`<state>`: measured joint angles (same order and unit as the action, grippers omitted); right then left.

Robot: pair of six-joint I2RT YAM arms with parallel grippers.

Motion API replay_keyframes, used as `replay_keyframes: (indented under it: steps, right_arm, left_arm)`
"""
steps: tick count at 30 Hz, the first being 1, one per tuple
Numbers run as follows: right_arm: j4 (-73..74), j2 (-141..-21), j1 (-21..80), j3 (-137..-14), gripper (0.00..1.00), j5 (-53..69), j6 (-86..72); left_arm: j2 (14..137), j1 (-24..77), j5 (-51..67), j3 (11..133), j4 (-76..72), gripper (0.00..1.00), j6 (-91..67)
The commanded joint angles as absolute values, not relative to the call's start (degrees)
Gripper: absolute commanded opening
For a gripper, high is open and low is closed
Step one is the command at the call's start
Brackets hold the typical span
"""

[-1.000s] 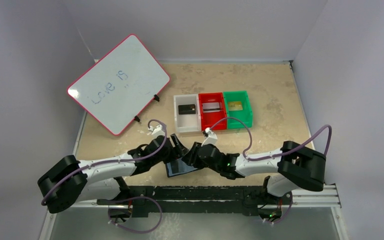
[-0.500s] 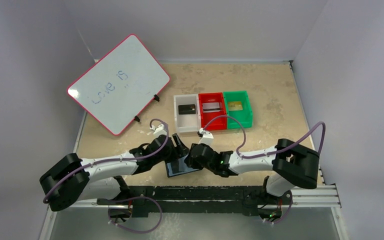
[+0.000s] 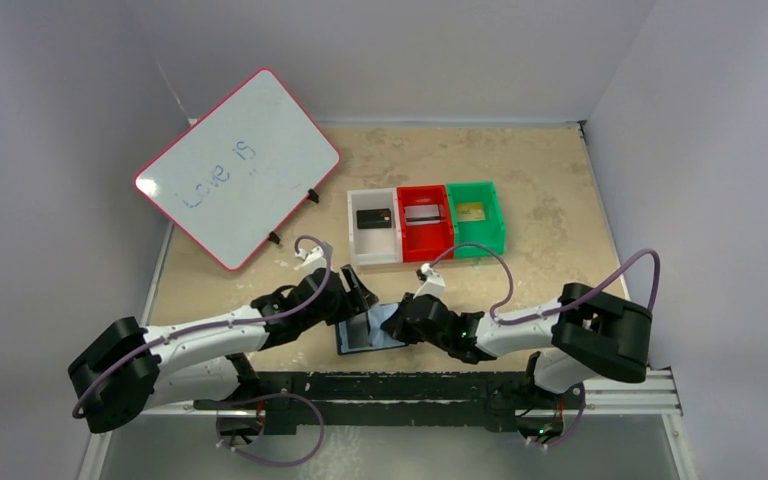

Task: Take the credit cards out of the card holder

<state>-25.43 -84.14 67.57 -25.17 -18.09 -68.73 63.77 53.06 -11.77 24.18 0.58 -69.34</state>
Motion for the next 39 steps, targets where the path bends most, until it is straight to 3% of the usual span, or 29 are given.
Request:
replay_keyframes:
  steps: [1,9,17,31,36,39]
  right_arm:
    - [-33.0,-83.1,65.7,-20.6,0.06,-16.0,-72.3]
    - [-39.8,-84.6,64.4,-15.8,0.08,-14.3,-76.5]
    - [-41.0,-84.7,64.3,-13.3,0.1,-15.2,-79.2]
    - [-38.9,-80.5,64.2,-12.5,0.18,-16.1,-79.3]
    - [-33.8,-74.4,64.3,-12.8,0.25,-17.4,-78.3]
    - [-27.9,-69.3,64.3,-13.2,0.36,-20.3,-78.4]
  left_arm:
    - [61.7,53.3,-13.3,26.2,1.8,0.66,-68.2]
    - [66.2,55.2,-9.0,25.3,-6.5,0.66,-69.2]
    - [71.3,59.3,-16.0,29.0,-0.8,0.66,-69.6]
    - [78.4,63.2,-13.5,32.0,-6.4,0.62,-69.7]
    - [78.4,63.6,-14.2,33.3,-6.3,0.62,-69.6]
    - [78.6,63.8,-13.8,33.7,-6.8,0.62,-69.5]
